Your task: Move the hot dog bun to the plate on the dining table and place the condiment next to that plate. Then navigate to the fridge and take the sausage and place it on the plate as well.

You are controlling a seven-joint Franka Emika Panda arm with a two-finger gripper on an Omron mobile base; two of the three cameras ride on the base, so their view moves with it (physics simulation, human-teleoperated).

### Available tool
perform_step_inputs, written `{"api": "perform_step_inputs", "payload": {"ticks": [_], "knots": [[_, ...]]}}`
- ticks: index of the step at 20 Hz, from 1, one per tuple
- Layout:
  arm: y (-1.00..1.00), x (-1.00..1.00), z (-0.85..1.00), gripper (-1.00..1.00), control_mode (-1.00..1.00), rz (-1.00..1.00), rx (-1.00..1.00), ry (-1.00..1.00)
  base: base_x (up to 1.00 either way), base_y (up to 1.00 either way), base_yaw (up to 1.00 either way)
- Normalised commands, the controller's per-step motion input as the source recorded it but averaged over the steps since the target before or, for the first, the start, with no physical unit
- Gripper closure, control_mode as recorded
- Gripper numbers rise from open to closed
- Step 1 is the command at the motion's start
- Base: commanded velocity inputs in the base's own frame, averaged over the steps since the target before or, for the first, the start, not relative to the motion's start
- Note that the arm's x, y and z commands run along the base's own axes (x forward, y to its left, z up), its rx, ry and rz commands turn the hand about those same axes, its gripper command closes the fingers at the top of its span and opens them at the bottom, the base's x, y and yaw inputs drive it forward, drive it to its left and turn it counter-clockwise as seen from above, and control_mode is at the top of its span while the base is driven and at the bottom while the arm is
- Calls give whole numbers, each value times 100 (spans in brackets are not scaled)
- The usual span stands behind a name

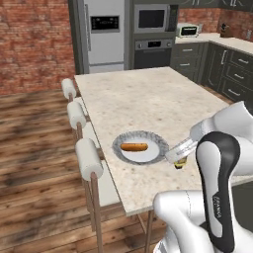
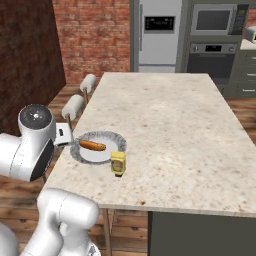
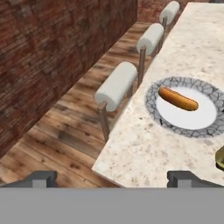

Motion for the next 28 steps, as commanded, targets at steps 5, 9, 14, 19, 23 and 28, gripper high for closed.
{"api": "perform_step_inputs", "payload": {"ticks": [5,9,14,19,23,28], "knots": [[1,-13,-4,-100,100,0,-1,-4,-56,26,-1],[0,0,0,-100,100,0,0,0,-79,100,-3],[0,0,0,-100,100,0,0,0,-27,100,0],[0,0,0,-100,100,0,0,0,26,100,-8],[0,0,0,-100,100,0,0,0,63,100,-17],[0,0,0,-100,100,0,0,0,96,96,-27]]}}
